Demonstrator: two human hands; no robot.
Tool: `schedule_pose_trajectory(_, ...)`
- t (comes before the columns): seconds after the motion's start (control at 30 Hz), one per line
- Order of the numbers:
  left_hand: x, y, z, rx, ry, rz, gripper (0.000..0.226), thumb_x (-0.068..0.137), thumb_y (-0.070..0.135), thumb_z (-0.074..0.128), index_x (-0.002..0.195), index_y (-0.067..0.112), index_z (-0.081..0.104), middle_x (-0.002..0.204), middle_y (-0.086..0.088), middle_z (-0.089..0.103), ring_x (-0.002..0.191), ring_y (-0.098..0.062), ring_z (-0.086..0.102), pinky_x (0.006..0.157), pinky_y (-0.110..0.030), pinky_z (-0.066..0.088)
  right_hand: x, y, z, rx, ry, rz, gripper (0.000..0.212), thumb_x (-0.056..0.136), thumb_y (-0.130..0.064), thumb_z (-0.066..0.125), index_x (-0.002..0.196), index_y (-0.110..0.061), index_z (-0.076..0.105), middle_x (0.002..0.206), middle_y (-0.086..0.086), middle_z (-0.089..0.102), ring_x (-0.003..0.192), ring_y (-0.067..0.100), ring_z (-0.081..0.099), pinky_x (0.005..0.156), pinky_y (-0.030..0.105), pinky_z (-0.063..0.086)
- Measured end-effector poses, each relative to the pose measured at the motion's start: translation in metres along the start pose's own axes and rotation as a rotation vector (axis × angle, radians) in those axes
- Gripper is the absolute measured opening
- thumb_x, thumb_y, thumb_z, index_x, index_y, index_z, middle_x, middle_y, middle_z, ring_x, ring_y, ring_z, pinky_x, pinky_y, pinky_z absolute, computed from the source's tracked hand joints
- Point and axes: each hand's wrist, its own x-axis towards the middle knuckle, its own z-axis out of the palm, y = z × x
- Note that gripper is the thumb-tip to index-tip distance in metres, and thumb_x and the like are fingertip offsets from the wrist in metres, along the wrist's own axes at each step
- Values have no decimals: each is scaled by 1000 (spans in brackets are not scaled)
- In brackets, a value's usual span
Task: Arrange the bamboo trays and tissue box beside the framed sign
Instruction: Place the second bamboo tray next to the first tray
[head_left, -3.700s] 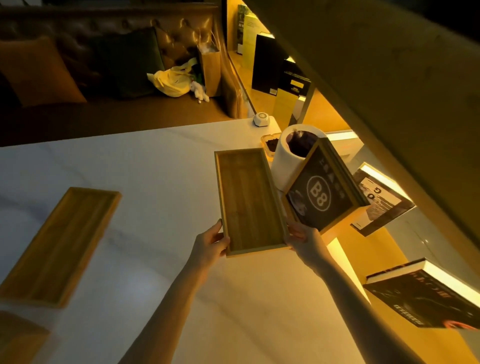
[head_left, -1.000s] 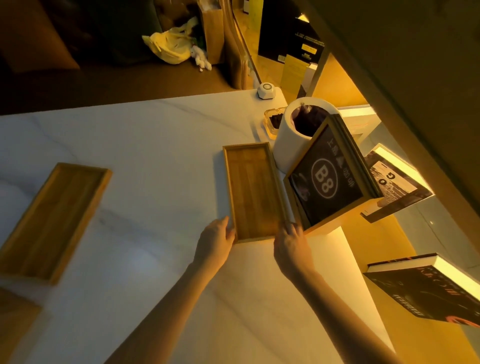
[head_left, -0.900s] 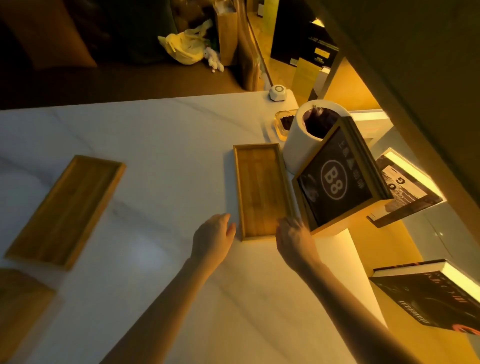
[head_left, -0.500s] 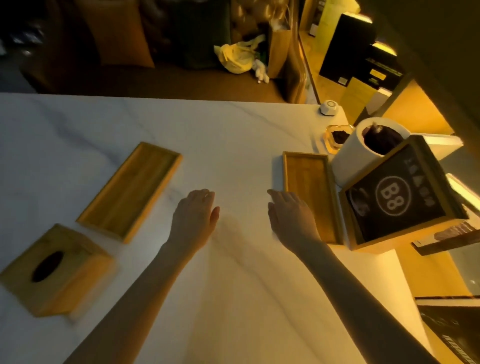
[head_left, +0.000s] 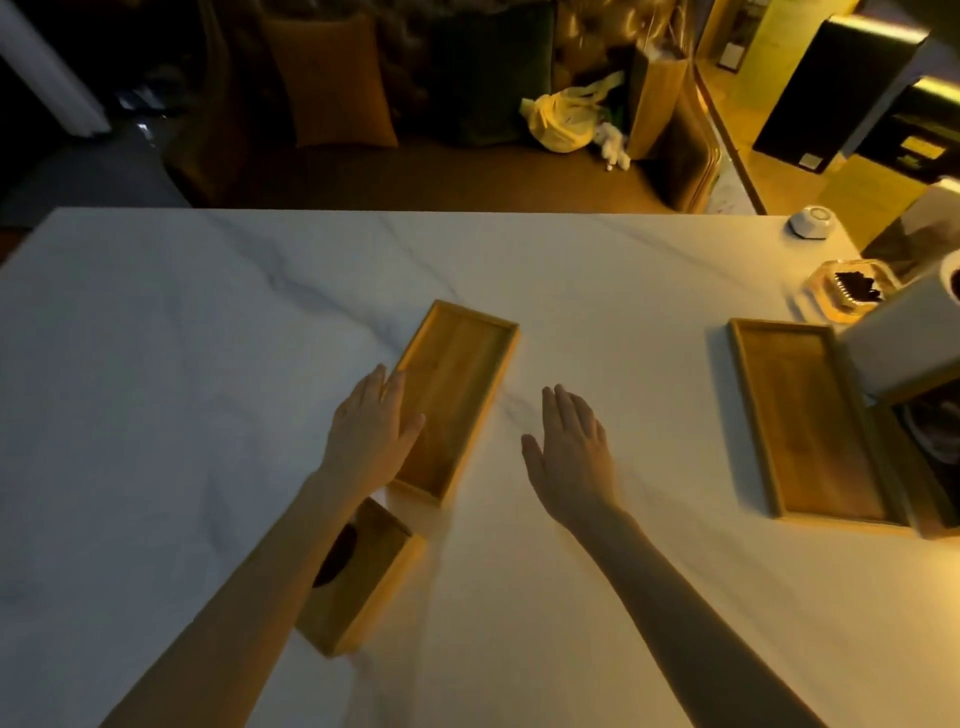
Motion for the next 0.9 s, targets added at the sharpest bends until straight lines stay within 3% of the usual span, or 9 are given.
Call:
schedule_pose_trajectory(0.13, 17, -31, -4, -168, -229, -125, 47, 92, 30, 38, 133, 7, 29, 137, -23, 38, 123, -35, 41, 101, -42, 37, 10, -26, 32, 88, -73, 89, 53, 95, -34, 35, 137, -4, 25, 141, 15, 37, 129, 31, 31, 107, 41, 30)
schedule_pose_trajectory(0.27, 36, -54, 3, -173, -289, -139, 36, 92, 25, 40, 115, -2, 47, 111, -25, 56, 96, -33, 55, 84, -39, 44, 19, -45, 54, 176, -202, 191, 44, 94, -35, 40, 126, -5, 37, 128, 15, 48, 116, 31, 46, 95, 43, 44)
schedule_pose_trajectory(0.37, 46, -64, 12, -172, -320, -133, 30, 91, 23, 42, 102, -3, 54, 86, -17, 55, 77, -25, 52, 69, -34, 41, 26, -56, 66, 252, -261, 281, 42, 93, -33, 43, 123, -4, 39, 124, 16, 50, 110, 32, 51, 89, 43, 46)
schedule_pose_trajectory(0.53, 55, -73, 28, -195, -309, -98, 19, 89, 16, 47, 95, -1, 54, 91, -21, 62, 74, -23, 52, 67, -32, 42, 31, -70, 83, 310, -238, 361, 36, 89, -27, 49, 118, -8, 43, 117, 13, 53, 103, 30, 53, 87, 44, 50)
schedule_pose_trajectory(0.7, 55, -74, 34, -227, -279, -86, 11, 87, 8, 45, 96, 1, 49, 98, -23, 56, 74, -23, 49, 68, -33, 42, 31, -74, 92, 341, -198, 389, 29, 87, -19, 48, 115, -11, 44, 111, 11, 54, 98, 28, 54, 86, 46, 50)
schedule_pose_trajectory(0.9, 51, -71, 27, -345, -252, -127, 18, 89, 8, 44, 105, 1, 47, 103, -23, 59, 81, -28, 55, 71, -34, 45, 29, -73, 85, 457, -163, 412, 31, 87, -21, 48, 118, -18, 46, 111, 7, 57, 95, 26, 57, 82, 45, 53)
